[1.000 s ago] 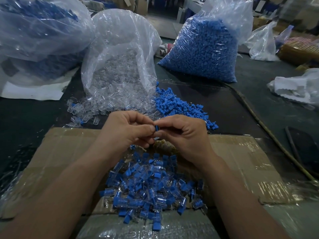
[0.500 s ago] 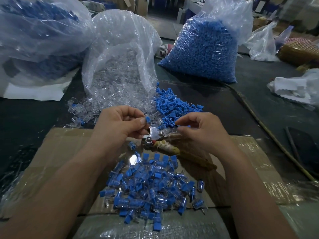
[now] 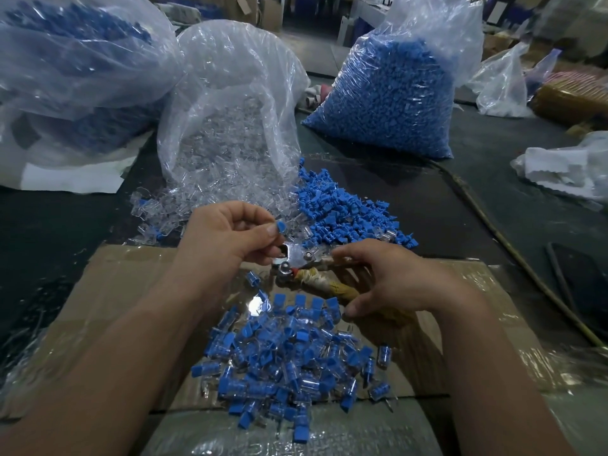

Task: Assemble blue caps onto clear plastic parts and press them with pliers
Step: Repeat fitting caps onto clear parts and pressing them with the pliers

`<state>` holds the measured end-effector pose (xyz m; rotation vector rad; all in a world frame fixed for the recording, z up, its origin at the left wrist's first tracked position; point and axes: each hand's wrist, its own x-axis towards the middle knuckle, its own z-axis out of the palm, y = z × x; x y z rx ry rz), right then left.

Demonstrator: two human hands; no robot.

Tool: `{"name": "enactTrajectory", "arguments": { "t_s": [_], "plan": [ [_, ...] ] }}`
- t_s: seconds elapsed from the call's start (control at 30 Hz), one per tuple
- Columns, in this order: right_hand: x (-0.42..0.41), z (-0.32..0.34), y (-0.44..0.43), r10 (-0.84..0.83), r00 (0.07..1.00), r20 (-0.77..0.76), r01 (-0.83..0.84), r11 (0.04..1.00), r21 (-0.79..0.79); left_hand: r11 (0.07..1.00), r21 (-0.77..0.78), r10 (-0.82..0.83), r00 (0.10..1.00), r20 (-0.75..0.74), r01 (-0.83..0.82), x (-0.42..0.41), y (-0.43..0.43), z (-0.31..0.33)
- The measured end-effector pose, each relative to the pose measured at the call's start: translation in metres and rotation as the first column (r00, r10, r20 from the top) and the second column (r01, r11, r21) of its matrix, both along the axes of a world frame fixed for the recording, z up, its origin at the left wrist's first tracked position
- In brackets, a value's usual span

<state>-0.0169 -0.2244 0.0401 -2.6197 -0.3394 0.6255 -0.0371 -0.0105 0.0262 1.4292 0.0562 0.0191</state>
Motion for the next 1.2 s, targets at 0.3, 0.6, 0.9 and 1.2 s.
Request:
{"name": "enactTrajectory", "arguments": {
  "t_s": [0.3, 0.6, 0.9, 1.2],
  "plan": [
    [-0.002, 0.000, 0.024, 0.005, 0.969, 0.247, 0.039, 0.984, -0.174, 0.999, 0.050, 0.001, 1.000, 0.014, -0.002, 0.000, 0.001, 0.001],
    [0.003, -0.014, 0.022, -0.025, 0.928, 0.372, 0.110, 0.972, -0.210, 0.998, 0.046, 0.029, 0.999, 0.028, -0.030, -0.002, -0.001, 0.004],
    [0.000, -0.007, 0.016, -0.187, 0.849, 0.495, 0.118, 0.979, 0.168, 0.991, 0.045, 0.118, 0.990, 0.078, -0.122, 0.000, 0.000, 0.004],
    [-0.006, -0.008, 0.030, -0.136, 0.908, 0.397, 0.035, 0.968, 0.250, 0.979, 0.096, 0.164, 0.974, 0.157, -0.180, -0.001, -0.003, 0.002]
  ]
}}
